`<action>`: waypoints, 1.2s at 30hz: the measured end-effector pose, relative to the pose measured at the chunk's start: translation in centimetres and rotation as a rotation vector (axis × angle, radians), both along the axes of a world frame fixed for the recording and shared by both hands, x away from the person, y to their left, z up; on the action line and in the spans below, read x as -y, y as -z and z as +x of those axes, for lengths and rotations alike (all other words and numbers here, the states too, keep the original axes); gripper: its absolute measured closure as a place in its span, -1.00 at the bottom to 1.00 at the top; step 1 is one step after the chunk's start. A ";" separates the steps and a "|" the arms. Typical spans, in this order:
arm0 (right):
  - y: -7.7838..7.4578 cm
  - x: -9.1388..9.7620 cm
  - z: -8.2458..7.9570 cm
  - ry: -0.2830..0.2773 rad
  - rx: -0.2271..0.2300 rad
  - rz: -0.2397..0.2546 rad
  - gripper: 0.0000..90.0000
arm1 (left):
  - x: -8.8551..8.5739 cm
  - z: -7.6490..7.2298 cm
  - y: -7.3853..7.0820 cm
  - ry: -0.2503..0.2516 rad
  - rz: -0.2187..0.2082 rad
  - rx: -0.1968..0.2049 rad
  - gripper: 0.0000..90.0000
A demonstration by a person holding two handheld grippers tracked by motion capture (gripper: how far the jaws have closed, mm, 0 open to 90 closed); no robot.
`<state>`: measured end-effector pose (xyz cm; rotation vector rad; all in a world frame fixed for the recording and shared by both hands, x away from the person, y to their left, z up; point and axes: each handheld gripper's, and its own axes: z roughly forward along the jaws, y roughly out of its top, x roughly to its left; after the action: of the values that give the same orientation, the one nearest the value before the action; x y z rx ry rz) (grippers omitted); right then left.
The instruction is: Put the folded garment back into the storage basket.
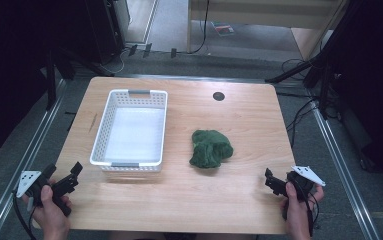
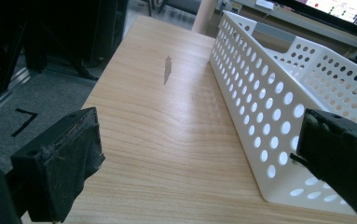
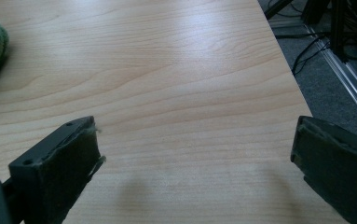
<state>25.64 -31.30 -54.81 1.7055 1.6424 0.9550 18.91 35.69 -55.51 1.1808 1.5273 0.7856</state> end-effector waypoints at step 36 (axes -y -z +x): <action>0.0 -0.1 0.2 -0.018 -0.020 0.003 -0.98 | 4.4 0.2 -8.9 0.143 -0.008 0.025 -0.99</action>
<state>25.82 -31.25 -54.85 1.7099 1.6723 0.9520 19.13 31.25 -46.61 1.2547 1.4073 0.6961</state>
